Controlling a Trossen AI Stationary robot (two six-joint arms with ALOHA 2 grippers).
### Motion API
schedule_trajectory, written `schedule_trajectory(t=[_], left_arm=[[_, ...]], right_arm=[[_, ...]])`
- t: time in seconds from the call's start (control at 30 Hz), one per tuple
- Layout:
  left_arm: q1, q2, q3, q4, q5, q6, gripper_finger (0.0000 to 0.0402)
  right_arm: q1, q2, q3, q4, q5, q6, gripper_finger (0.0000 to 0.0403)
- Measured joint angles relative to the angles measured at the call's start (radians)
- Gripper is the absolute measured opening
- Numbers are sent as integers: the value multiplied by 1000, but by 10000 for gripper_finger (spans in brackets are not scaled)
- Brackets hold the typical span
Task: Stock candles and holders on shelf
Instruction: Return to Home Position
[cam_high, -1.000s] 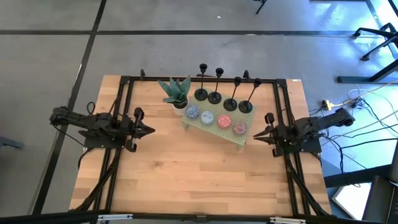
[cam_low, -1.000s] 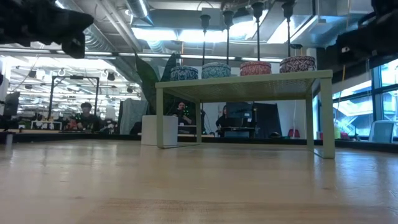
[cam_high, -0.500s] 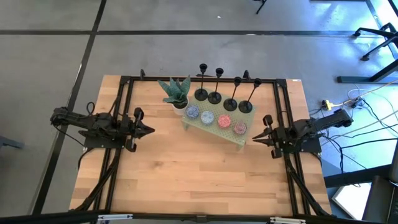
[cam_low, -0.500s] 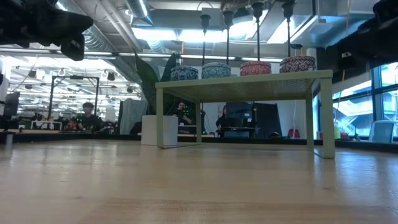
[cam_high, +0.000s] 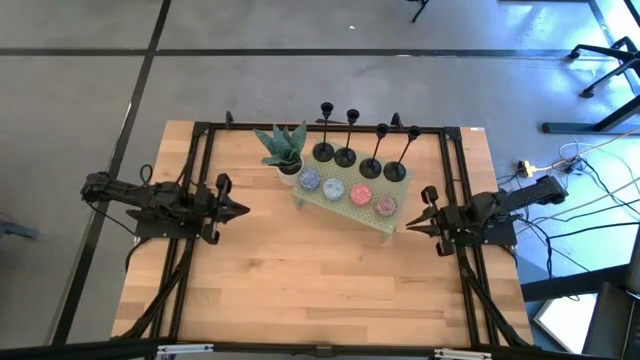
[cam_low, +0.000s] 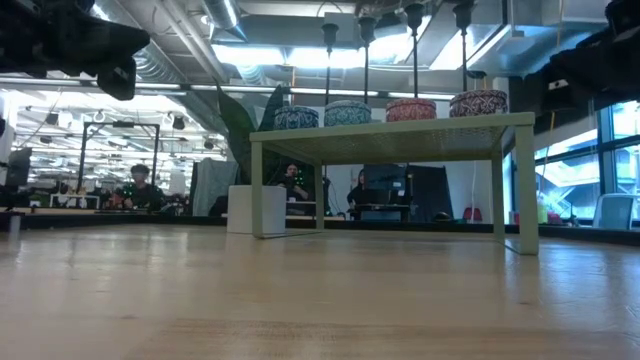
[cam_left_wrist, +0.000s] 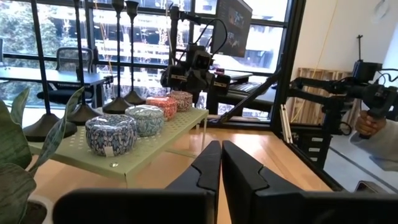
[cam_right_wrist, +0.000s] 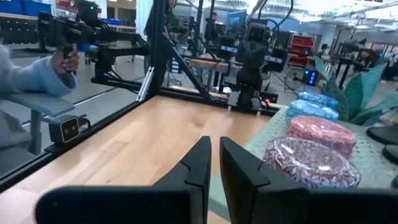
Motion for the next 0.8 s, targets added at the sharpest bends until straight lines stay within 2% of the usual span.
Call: schedule_trajectory(t=[0.17, 0.37, 0.63, 0.8], left_arm=[[0, 0, -61, 59, -1, 10, 12], [0, 1, -61, 56, 6, 13, 11], [0, 2, -61, -26, -52, -49, 10], [0, 5, -61, -32, -29, -48, 9]], right_arm=[[0, 0, -3, 9, 0, -35, 37], [0, 1, -3, 9, 0, -43, 37], [0, 1, -3, 9, 0, -123, 37], [0, 1, -3, 9, 0, -155, 37]])
